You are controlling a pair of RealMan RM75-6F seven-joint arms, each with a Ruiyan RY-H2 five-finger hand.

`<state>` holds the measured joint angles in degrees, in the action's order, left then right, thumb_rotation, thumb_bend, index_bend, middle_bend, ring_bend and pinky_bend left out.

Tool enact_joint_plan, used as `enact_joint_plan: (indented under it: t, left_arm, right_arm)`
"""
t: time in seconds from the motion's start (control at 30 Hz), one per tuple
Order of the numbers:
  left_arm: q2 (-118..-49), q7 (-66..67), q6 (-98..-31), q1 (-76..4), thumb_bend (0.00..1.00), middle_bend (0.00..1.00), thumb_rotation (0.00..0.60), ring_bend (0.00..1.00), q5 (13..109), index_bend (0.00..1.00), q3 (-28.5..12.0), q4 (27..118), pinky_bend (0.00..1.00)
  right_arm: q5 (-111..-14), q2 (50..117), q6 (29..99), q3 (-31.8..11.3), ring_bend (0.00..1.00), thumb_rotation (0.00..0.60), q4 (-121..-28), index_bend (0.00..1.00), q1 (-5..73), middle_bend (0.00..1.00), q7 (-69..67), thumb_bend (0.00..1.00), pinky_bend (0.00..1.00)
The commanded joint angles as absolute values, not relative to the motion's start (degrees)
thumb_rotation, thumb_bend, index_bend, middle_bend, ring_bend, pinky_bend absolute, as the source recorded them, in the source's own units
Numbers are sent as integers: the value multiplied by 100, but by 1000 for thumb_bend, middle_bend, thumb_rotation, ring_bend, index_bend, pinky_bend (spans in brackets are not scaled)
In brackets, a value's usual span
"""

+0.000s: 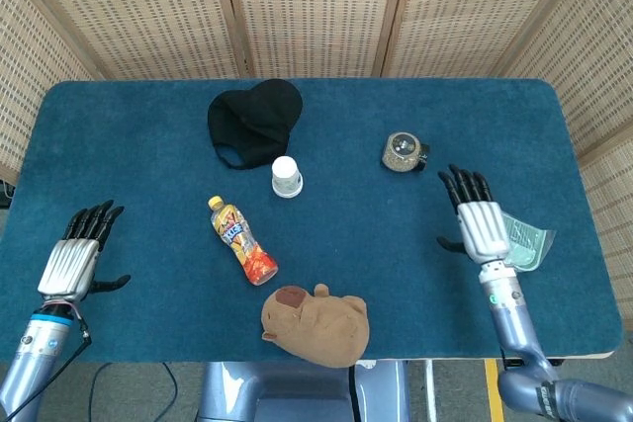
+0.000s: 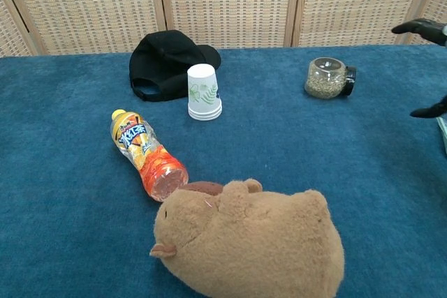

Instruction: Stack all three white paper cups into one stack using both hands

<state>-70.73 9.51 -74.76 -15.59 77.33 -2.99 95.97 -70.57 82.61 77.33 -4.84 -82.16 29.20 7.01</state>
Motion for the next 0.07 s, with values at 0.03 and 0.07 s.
enact_joint_plan:
  t: [0.03,0.07]
  left_arm:
    - [-7085,1007,-7556,-1508,125,0,600,0,7822,0,-244,9607,0]
    - [-7091,1025,-7585,-1489,125,0,600,0,7850,0,-226,9606,0]
  right_arm:
    - [-7311,8112,7977,-266,0,600,-8183,0,2613,0,470,102,0]
    - [-7352,8090,8021,-235,0,600,-8179,0,2555,0,434,102,0]
